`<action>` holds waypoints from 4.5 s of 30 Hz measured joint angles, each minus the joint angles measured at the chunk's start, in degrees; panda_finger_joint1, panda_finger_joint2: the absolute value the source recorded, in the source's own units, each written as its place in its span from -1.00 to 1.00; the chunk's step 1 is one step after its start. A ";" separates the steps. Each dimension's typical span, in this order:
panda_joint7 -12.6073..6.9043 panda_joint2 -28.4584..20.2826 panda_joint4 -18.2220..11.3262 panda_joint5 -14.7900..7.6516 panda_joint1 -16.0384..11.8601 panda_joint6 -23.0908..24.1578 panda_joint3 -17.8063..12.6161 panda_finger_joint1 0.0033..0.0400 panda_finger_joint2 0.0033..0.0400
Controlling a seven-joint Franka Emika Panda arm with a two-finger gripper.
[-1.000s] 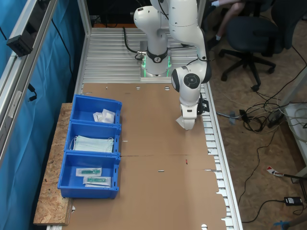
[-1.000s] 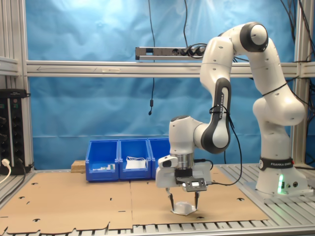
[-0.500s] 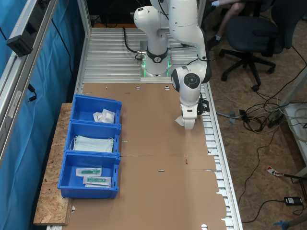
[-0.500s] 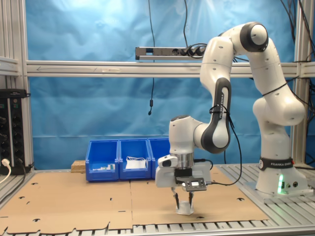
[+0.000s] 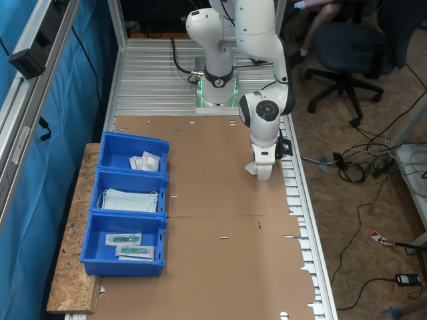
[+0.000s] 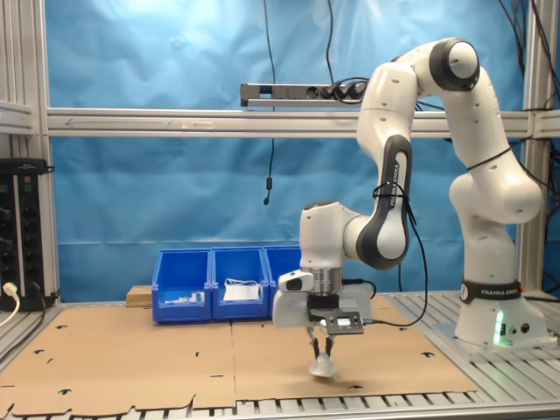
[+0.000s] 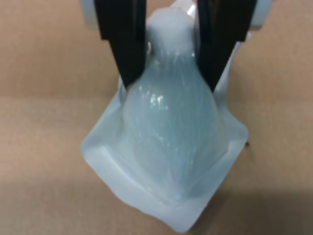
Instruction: Pick and place sorting task of medical equipment.
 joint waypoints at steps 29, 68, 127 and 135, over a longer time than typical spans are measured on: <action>0.00 -23.74 0.08 0.00 -4.07 -8.69 -4.56 -0.80 -0.80; 0.00 -33.10 6.85 0.00 -30.53 -36.29 -11.64 -0.80 -0.80; 0.00 -27.02 12.06 0.00 -32.31 -36.20 -19.72 -0.80 -0.80; 0.00 -26.01 12.42 0.00 -32.32 -36.03 -21.12 -0.80 -0.80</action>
